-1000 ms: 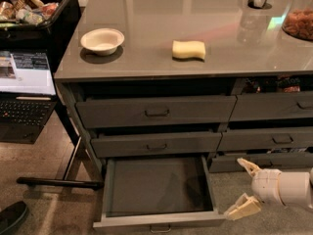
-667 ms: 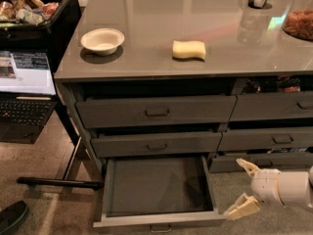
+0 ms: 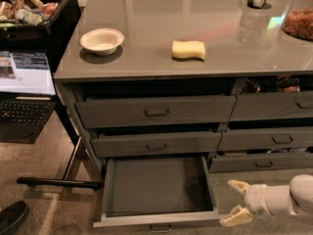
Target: Close bottom drawer
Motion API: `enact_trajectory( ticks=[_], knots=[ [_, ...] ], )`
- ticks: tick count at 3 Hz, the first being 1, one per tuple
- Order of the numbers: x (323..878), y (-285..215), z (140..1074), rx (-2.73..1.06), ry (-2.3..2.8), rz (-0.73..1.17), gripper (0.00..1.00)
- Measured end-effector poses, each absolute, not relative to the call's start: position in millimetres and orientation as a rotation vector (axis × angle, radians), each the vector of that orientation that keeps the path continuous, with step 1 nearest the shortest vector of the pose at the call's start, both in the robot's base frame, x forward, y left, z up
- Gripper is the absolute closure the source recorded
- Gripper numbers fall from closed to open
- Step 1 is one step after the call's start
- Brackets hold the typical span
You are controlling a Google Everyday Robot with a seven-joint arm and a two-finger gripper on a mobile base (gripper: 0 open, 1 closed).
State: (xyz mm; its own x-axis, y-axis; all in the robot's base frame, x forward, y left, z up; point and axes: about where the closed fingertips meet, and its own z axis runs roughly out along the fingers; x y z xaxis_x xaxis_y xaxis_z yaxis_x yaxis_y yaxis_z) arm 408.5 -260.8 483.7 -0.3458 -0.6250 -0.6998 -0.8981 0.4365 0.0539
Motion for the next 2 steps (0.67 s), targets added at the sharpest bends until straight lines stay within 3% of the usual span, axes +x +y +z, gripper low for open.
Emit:
enact_trajectory(
  ticks=[2],
  knots=[
    [393,-280,338,-1.225,2.179,0.718,0.64]
  ],
)
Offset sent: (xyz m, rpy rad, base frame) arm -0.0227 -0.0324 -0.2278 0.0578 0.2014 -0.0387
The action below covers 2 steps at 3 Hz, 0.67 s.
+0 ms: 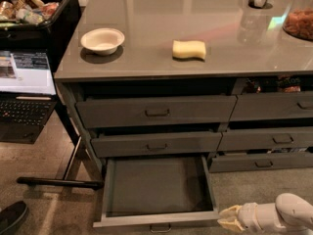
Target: Close bottom drawer
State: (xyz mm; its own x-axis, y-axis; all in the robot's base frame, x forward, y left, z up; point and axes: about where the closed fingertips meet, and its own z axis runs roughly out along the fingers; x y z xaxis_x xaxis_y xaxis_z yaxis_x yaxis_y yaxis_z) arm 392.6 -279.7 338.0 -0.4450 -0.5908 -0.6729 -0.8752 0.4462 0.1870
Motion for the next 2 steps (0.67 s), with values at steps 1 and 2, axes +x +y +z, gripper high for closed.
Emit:
enact_trajectory(
  ticks=[1,2],
  knots=[
    [388,-283,286,-1.211,2.219,0.761,0.87],
    [385,-281,240,-1.228,2.250,0.793,1.00]
  ],
)
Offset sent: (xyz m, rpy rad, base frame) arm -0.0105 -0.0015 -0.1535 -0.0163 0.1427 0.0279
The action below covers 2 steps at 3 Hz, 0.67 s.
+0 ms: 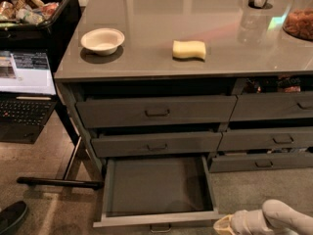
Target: Close bottom drawer
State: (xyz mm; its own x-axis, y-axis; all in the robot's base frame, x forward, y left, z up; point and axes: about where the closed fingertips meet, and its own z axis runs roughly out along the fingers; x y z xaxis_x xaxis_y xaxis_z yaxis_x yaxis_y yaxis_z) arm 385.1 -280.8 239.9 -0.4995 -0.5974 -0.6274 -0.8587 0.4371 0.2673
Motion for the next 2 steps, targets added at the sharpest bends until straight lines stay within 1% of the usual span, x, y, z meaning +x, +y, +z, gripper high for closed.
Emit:
enact_trajectory(
  ticks=[1,2],
  knots=[
    [388,-271,206,-1.270,2.264,0.810,1.00],
    [395,-258,178,-1.327,2.276,0.818,0.81]
  ],
)
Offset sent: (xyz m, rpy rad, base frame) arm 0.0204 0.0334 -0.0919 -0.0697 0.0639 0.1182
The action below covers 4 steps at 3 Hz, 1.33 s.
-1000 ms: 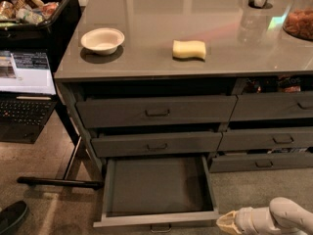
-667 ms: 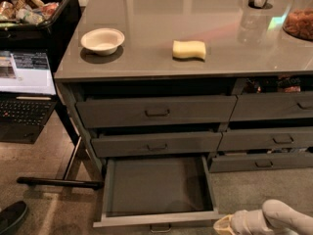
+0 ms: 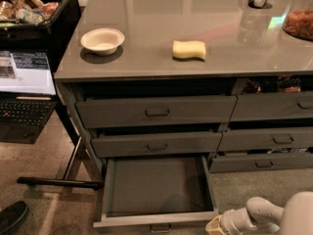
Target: Close bottom drawer
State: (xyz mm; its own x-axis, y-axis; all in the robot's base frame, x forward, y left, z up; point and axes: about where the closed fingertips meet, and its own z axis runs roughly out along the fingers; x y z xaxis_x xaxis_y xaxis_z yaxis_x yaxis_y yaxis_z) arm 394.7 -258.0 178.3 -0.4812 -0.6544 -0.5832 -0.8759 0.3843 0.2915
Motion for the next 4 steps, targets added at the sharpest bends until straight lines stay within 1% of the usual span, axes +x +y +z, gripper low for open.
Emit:
enact_trajectory(
  ticks=[1,2,3,4],
  knots=[
    [408,-244,166,-1.389,2.264,0.809,0.58],
    [407,-244,166,-1.389,2.264,0.809,0.36],
    [435,-231,170,-1.444,2.224,0.770,0.11],
    [446,-227,173,-1.461,2.210,0.752,0.00]
  ],
)
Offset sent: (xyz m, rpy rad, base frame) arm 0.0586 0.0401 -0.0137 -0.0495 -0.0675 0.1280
